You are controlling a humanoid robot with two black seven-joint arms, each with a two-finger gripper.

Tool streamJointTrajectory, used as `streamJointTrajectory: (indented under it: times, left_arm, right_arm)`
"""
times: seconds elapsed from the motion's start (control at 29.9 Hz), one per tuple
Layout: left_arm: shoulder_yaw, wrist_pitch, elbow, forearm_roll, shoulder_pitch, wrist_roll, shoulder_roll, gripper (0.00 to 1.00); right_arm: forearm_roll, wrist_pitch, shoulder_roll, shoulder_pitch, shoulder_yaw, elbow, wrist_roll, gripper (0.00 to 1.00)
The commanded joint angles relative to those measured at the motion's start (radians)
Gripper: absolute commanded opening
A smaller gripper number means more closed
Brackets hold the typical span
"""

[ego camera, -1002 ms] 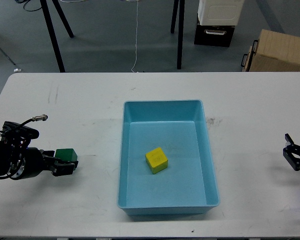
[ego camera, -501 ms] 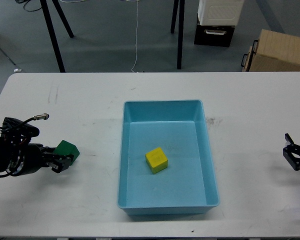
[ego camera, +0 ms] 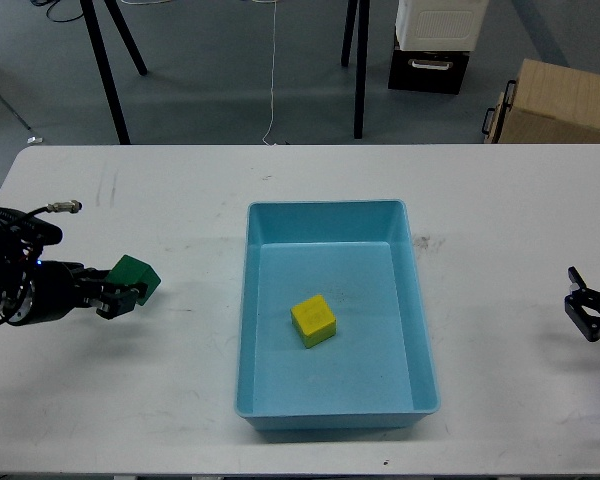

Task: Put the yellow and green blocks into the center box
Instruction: 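Lift the green cube and carry it over the tray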

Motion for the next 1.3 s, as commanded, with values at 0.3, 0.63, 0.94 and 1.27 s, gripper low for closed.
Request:
streamJointTrajectory:
  times: [0.3,0.63,0.94,1.27]
  left_arm:
    - [0.008,0.0,-0.208,-0.081,-0.059,-0.048,-0.04,0.32]
    - [0.137,0.0,-0.225,-0.07,-0.135,-0.052,-0.146,0.32]
    - [0.212,0.0,-0.073,0.034,-0.212,-0.017,-0.33,0.32]
    - [0.261,0.0,-0.051,0.101,-0.218,-0.017,-0.352,0.32]
  right_arm:
    - [-0.005,0.0,-0.001,-0.002,-0.002,-0.012,0.0,1.0]
    - [-0.01,0.0,-0.001,-0.022,-0.002,-0.026,0.0,1.0]
    - [-0.013,0.0,-0.001,-0.031,0.0,-0.024,0.0,1.0]
    - [-0.013,0.0,-0.006,-0.031,0.0,-0.026,0.0,1.0]
